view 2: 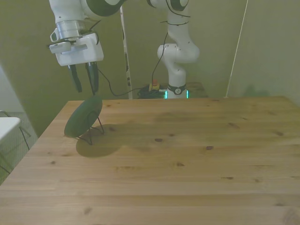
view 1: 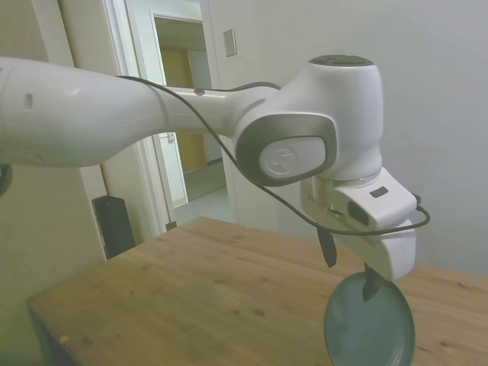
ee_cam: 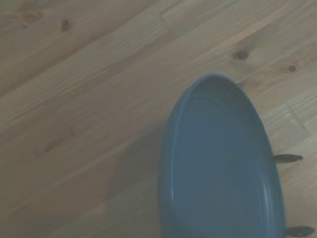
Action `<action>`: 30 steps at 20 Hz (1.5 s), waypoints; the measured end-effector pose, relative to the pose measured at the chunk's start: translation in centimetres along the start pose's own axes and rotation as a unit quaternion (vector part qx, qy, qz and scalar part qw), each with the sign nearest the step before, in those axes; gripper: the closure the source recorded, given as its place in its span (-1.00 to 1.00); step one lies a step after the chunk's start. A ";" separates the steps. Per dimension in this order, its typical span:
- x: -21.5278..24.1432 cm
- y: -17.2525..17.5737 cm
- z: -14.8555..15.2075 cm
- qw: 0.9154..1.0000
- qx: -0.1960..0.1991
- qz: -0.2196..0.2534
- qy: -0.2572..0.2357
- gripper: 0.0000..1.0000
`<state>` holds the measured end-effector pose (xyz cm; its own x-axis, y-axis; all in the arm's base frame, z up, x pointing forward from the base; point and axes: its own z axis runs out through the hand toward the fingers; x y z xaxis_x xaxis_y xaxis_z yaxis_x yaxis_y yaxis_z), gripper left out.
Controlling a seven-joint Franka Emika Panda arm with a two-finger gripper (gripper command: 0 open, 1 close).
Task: Unload the plate
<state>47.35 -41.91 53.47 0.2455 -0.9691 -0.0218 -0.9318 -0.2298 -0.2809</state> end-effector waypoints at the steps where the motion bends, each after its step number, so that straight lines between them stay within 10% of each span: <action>1: 0.5 -0.4 0.5 1.000 0.000 -0.004 -0.007 -1.00; 11: -0.9 -3.9 3.0 0.997 -0.001 -0.061 -0.039 -1.00; 12: -1.1 -4.0 3.2 0.997 -0.001 -0.064 -0.041 1.00; 30: -0.9 0.1 3.3 0.993 0.039 -0.091 -0.069 1.00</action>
<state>47.94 -40.79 50.28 0.4472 -0.8896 -0.0933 -0.8467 -0.3874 -0.3648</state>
